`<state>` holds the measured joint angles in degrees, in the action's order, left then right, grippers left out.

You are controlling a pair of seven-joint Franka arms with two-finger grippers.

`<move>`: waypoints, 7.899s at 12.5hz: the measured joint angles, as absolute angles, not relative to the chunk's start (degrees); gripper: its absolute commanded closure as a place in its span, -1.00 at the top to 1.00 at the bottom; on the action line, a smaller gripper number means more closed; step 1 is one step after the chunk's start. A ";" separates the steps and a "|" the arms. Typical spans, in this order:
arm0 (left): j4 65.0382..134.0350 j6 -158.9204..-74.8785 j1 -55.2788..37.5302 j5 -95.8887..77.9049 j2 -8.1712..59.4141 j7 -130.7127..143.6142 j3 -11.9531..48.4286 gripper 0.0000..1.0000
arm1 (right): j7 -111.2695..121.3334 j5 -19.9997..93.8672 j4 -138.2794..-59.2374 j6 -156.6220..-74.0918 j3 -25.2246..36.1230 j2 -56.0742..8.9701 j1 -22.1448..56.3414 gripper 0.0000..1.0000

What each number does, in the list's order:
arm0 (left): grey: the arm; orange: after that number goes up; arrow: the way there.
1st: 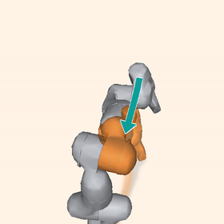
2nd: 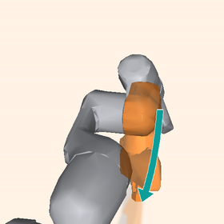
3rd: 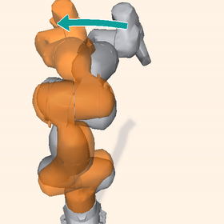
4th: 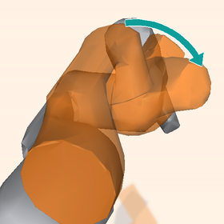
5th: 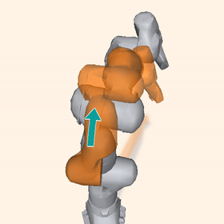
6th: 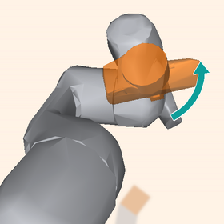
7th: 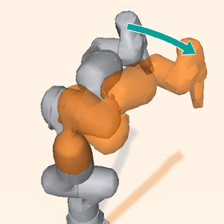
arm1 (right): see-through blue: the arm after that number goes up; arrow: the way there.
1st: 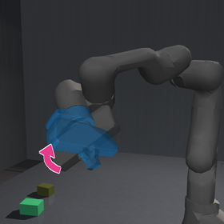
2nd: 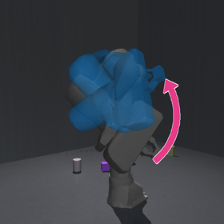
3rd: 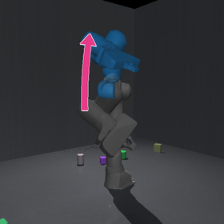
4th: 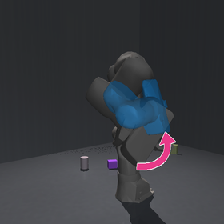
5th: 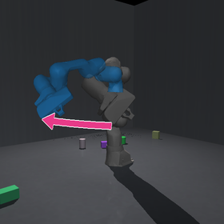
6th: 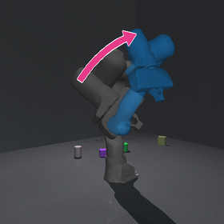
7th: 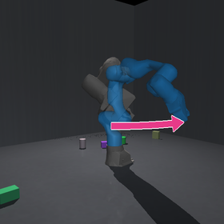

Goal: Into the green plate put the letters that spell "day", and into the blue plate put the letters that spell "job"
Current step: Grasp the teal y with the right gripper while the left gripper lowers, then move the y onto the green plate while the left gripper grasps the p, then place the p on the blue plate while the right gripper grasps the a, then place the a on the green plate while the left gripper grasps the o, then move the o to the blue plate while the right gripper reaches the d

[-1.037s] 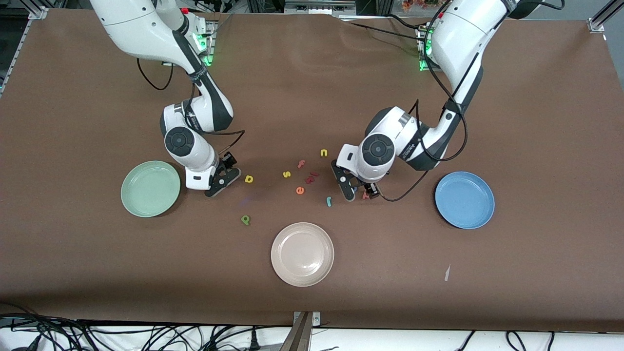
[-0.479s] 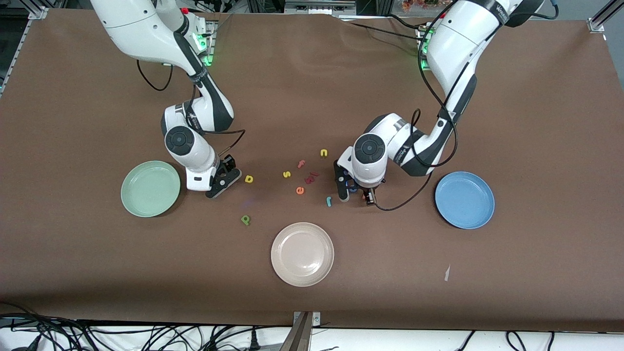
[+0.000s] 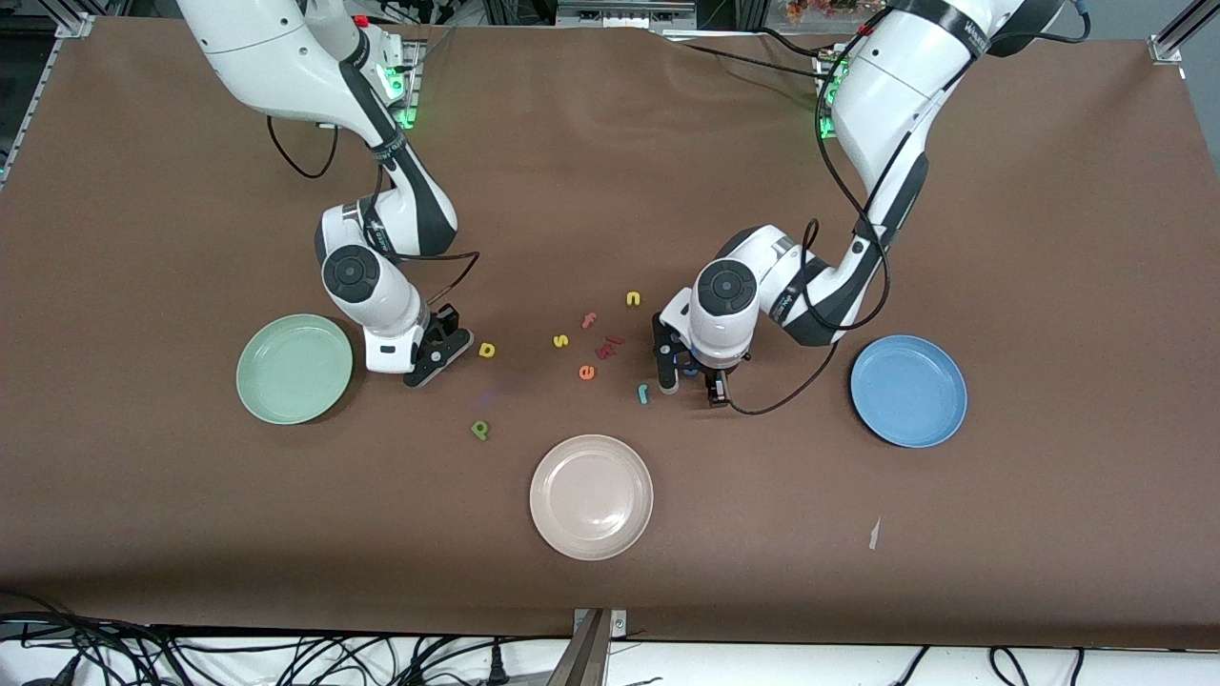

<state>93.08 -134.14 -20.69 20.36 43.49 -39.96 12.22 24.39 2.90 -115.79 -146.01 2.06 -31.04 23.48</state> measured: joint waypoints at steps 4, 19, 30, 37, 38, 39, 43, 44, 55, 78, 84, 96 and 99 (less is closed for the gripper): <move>94.08 -134.73 -19.81 20.73 43.49 -40.80 12.13 0.47 | 24.47 2.90 -115.79 -146.03 2.00 -30.91 23.51 -0.97; 94.58 -136.38 -19.87 20.73 43.97 -41.84 12.25 0.15 | 24.74 4.59 -112.35 -127.06 15.33 -23.33 19.79 -0.99; 93.99 -133.06 -18.93 20.75 42.83 -46.89 12.48 -0.78 | 21.01 7.64 -111.80 -123.98 16.40 -22.80 17.88 1.00; 93.08 -113.42 -9.01 18.79 33.92 -62.57 12.19 -1.00 | -6.23 8.29 -111.19 -127.72 4.14 -22.71 19.44 1.00; 93.09 -112.47 -5.82 17.84 33.31 -66.33 12.15 -1.00 | -10.21 8.29 -111.20 -129.24 3.64 -22.88 20.88 1.00; 93.12 -112.13 -2.62 16.57 32.94 -70.11 12.09 -1.00 | -13.79 8.29 -111.21 -130.77 3.50 -23.19 22.52 1.00; 95.85 -112.39 5.81 13.26 32.89 -78.01 12.20 -1.00 | -27.10 8.29 -108.42 -133.34 3.41 -26.57 27.72 1.00; 97.53 -113.54 6.30 13.25 32.94 -78.01 12.21 -1.00 | -30.30 8.29 -106.91 -133.50 3.38 -27.97 28.75 1.00; 103.98 -120.58 7.32 12.82 31.01 -76.47 13.41 1.00 | -36.19 8.29 -104.06 -136.84 3.37 -36.58 31.68 0.59; 91.52 -131.90 -11.11 13.57 43.97 10.12 22.83 0.54 | -33.75 8.22 -98.96 -129.29 5.45 -36.36 31.63 -0.61; 91.54 -132.37 -12.53 15.68 45.77 11.27 22.51 0.29 | -14.55 8.24 -98.35 -115.21 16.47 -32.55 30.98 -0.60; 91.33 -133.21 -12.81 20.63 46.96 11.91 22.33 -1.00 | 15.00 10.32 -102.22 -113.90 28.60 -32.57 23.82 1.00; 91.28 -133.11 -12.82 20.67 46.97 11.91 22.32 -1.00 | 14.98 11.43 -100.90 -111.63 26.53 -31.82 25.97 1.00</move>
